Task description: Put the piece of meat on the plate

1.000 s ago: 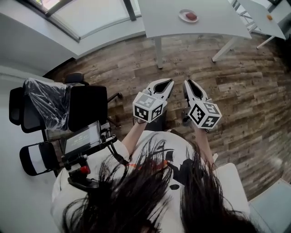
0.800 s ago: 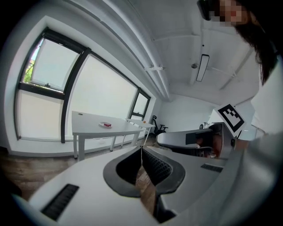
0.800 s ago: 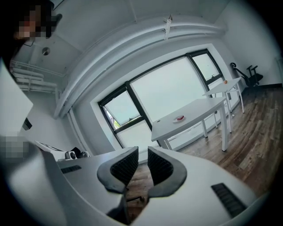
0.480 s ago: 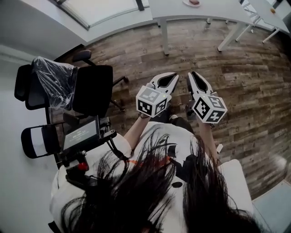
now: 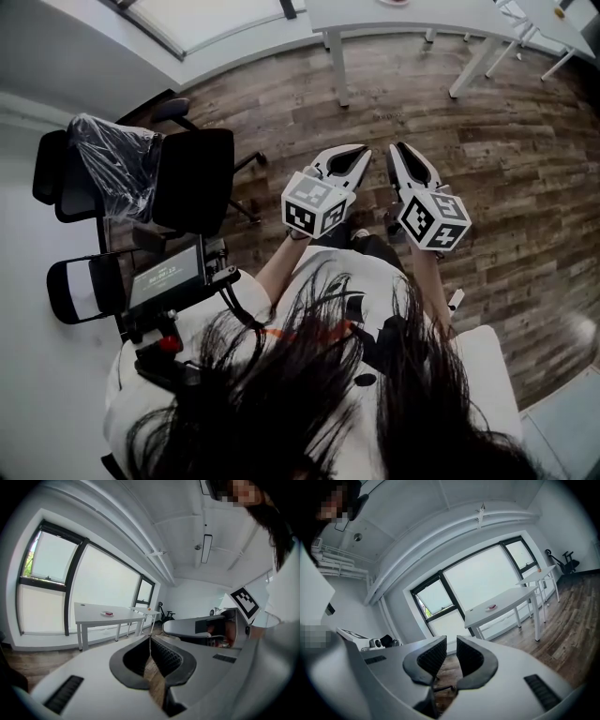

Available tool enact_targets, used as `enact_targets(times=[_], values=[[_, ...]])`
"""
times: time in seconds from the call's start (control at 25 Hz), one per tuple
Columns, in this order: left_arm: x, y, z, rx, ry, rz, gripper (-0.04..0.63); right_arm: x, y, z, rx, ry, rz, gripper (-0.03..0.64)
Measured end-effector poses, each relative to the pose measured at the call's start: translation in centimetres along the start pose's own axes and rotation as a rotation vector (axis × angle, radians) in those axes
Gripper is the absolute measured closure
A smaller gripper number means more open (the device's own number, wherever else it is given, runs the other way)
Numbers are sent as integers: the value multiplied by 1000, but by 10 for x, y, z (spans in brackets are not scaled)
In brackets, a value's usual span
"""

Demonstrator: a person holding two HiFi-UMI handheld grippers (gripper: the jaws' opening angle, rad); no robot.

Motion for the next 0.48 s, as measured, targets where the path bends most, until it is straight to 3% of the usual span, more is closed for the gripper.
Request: enact_targets(times=[0.48], values=[[-3, 4, -6, 13, -4, -4, 589, -7, -8, -5, 18, 7, -20, 545]])
Point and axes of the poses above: the fingertips, and each gripper's own axes: y backward along the fingers, z to its right, x out of its top, the point moved 1 cm from there along y, backward along the fingers, and after that the axes turned 12 degrees about -x, right-handed, at the moved point
